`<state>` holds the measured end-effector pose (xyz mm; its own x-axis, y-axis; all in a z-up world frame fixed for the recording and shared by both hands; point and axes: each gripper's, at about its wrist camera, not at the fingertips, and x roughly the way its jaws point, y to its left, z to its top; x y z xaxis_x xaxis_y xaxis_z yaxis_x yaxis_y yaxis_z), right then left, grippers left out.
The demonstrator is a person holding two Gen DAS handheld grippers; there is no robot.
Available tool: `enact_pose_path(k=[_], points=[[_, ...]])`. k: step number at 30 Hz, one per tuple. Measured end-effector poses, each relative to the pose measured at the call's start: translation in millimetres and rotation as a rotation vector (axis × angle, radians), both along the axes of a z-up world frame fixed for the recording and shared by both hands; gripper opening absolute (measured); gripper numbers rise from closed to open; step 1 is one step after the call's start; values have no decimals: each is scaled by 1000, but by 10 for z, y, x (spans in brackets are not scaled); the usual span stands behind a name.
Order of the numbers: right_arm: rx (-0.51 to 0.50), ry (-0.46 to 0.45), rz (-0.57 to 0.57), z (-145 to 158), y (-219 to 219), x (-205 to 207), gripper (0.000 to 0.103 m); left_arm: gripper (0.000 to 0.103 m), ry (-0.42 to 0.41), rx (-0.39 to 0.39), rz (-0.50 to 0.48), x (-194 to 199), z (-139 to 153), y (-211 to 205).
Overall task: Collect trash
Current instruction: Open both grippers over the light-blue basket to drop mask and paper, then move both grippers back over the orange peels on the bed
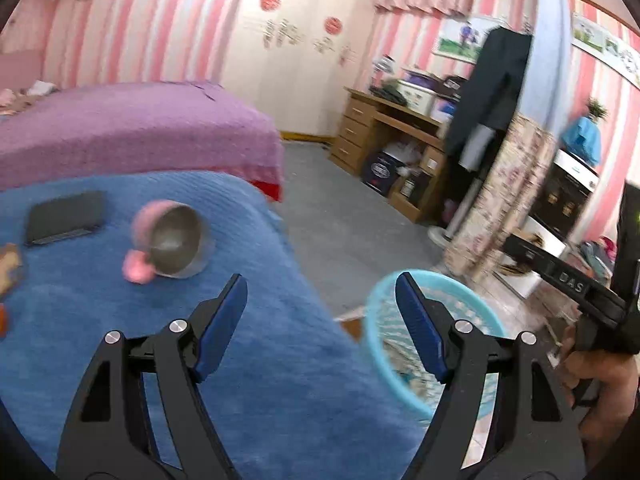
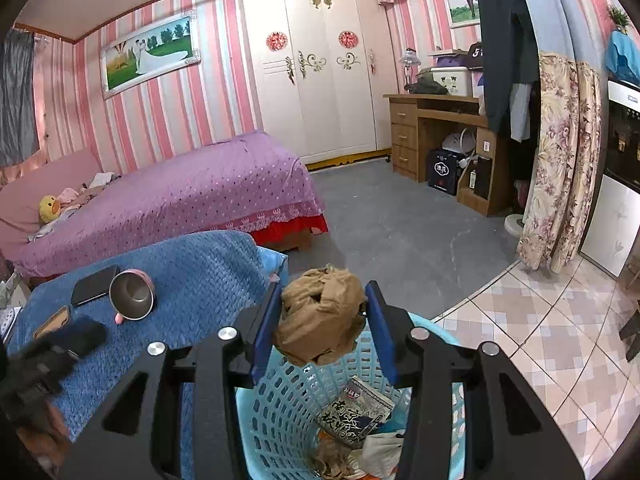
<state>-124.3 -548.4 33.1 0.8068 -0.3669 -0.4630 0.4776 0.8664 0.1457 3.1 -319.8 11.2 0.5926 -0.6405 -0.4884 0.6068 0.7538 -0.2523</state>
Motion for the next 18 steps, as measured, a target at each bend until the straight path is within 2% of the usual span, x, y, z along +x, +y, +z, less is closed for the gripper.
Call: enact_pose_path(k=[3, 6, 7, 11, 14, 18], points=[[1, -5, -13, 2, 19, -14, 46, 76, -8, -13, 81, 69, 93, 425], [-1, -17, -40, 18, 25, -39, 63, 79, -8, -4, 159, 104, 105, 821], [1, -26, -52, 30, 31, -55, 66, 79, -14, 7, 178, 114, 110, 945], [1, -68, -77, 82, 87, -87, 69, 79, -57, 62, 268, 153, 189, 1448], [11, -82, -36, 80, 214, 1, 71, 80, -86, 109, 368, 215, 214, 1950], [-1, -71, 32, 73, 486, 195, 72, 80, -38, 134, 531, 375, 121, 2708]])
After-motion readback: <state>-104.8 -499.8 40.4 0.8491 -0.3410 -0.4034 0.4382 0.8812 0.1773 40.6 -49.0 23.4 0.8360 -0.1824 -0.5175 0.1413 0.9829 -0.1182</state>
